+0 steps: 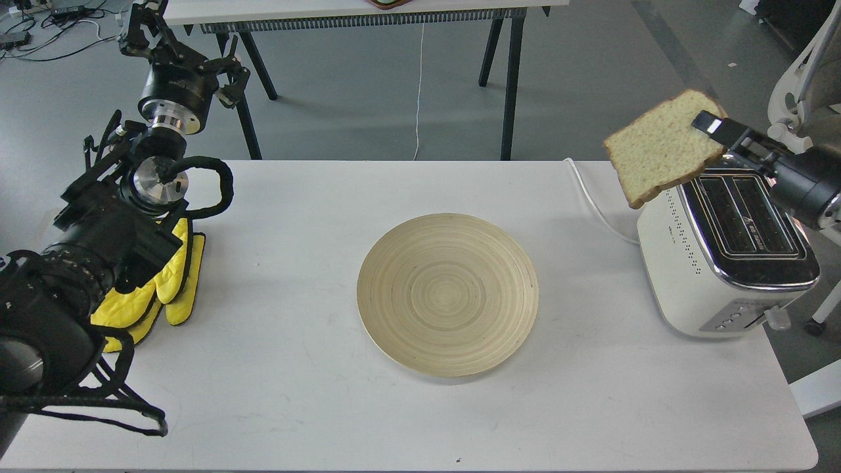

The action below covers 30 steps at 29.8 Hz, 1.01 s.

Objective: Put bread in toaster with right arm
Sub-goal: 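Carry the bread over the toaster and lower it into the slot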

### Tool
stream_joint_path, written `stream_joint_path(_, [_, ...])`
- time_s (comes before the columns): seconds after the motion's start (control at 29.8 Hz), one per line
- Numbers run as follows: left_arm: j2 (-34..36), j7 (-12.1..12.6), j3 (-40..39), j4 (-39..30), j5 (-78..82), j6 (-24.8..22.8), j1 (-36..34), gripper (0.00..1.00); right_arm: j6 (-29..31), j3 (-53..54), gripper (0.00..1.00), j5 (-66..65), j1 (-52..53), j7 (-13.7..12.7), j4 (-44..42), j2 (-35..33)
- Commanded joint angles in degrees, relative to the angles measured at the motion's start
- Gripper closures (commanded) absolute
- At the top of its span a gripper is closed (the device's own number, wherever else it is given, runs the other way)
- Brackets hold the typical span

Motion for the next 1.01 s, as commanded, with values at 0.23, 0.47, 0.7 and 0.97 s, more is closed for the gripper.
stream_joint_path(0.23, [-0.1, 0.0, 0.0, 0.0, 0.0, 0.0, 0.0, 0.0, -2.0, -2.1, 0.93, -4.8, -1.0, -1.6, -5.1, -6.9])
stream_joint_path(0.47, [-0.1, 0.0, 0.0, 0.0, 0.0, 0.0, 0.0, 0.0, -5.8, -6.9, 0.93, -4.6, -1.6, -1.5, -11.1, -0.9])
stream_joint_path(0.7, [-0.1, 0.0, 0.0, 0.0, 0.0, 0.0, 0.0, 0.0, -6.0, -6.9, 0.93, -3.9, -2.2, -1.5, -10.3, 0.8])
stream_joint_path(0.97, [-0.2, -0.1, -0.1, 0.0, 0.0, 0.0, 0.0, 0.0, -5.8, -7.1, 0.93, -3.9, -3.7, -1.5, -5.5, -0.1])
